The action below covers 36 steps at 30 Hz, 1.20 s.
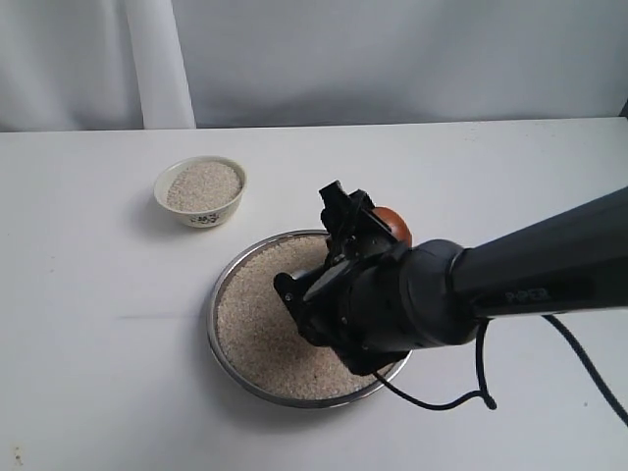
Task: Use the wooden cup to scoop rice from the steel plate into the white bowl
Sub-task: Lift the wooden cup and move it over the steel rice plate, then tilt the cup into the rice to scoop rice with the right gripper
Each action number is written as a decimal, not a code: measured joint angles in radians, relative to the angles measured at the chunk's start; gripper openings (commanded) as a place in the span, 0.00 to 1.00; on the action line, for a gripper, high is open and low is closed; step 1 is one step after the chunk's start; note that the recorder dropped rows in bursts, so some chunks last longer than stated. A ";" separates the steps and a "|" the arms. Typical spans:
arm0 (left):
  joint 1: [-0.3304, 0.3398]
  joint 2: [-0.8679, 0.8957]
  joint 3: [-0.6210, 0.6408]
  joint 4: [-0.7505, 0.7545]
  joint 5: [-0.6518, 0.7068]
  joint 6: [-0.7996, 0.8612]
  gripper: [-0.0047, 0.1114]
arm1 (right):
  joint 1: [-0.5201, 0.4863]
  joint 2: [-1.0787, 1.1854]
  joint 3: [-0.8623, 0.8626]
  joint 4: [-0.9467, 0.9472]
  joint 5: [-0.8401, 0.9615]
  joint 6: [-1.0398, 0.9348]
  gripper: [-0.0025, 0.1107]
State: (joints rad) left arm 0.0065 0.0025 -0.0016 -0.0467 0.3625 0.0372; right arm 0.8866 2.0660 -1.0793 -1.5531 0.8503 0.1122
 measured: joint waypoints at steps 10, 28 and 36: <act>0.000 0.000 0.000 0.000 0.000 0.000 0.04 | 0.000 0.033 0.000 -0.030 -0.033 0.047 0.02; 0.000 0.000 0.000 0.000 -0.002 0.000 0.04 | 0.043 0.075 -0.047 -0.010 -0.131 0.208 0.02; 0.000 0.000 0.000 0.000 -0.002 0.000 0.04 | 0.049 0.082 -0.127 0.100 -0.234 0.220 0.02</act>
State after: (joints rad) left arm 0.0065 0.0025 -0.0016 -0.0467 0.3608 0.0372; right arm 0.9358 2.1484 -1.2065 -1.4528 0.6161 0.3323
